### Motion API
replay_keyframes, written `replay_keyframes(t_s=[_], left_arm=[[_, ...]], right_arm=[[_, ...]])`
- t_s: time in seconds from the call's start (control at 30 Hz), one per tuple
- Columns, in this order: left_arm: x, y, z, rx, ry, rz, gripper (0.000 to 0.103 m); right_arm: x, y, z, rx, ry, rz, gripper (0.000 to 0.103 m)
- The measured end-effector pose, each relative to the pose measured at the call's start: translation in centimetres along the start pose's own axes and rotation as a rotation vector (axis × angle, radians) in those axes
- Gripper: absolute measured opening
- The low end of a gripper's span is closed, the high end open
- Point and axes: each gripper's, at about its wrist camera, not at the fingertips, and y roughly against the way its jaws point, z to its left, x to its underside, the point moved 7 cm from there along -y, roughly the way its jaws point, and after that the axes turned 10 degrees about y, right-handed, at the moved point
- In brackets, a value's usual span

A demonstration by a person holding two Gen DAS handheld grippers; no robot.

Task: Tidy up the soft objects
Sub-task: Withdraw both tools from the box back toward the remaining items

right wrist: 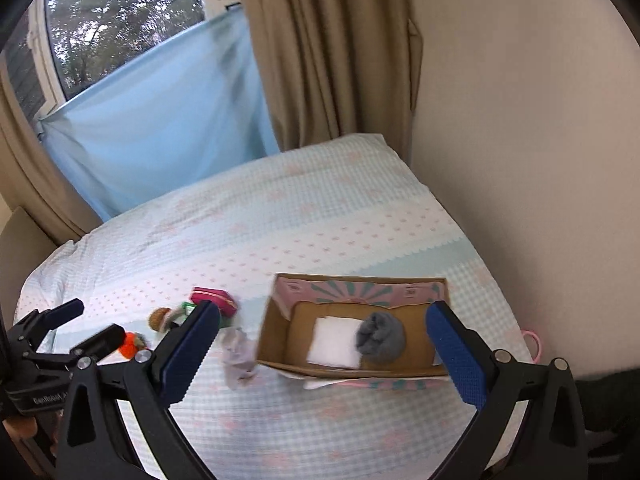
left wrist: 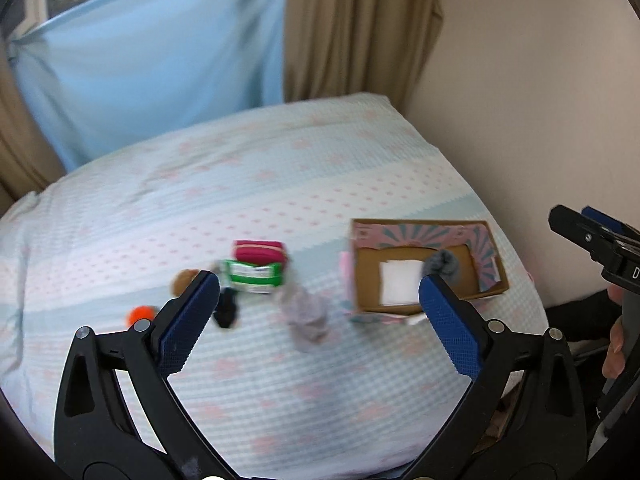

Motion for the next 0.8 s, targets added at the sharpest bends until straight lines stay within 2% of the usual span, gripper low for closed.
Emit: replay_keyframes(t_s=[0.17, 0.4, 0.67, 0.8], left_arm=[[0.1, 3.9, 6.5, -0.032, 0.039, -0.055, 0.1], [0.5, 5.9, 13.9, -0.045, 0.097, -0.058, 0.1], [1.1, 4.5, 21.1, -0.038, 0.092, 0.0, 0.1], [1.0, 2.3, 24.1, 0.007, 0.064, 0.045, 0.1]], right_arm=[[0.0, 2.0, 5.3, -0.023, 0.015, -0.054, 0.102], [0.1, 2.8, 11.9, -0.041, 0.05, -0.089, 0.102], [1.1, 0.4, 17.8, -0.044, 0.021, -0.064, 0.102], [2.3, -1.5, 19.7, -0.043, -0.032, -0.05, 0.102]])
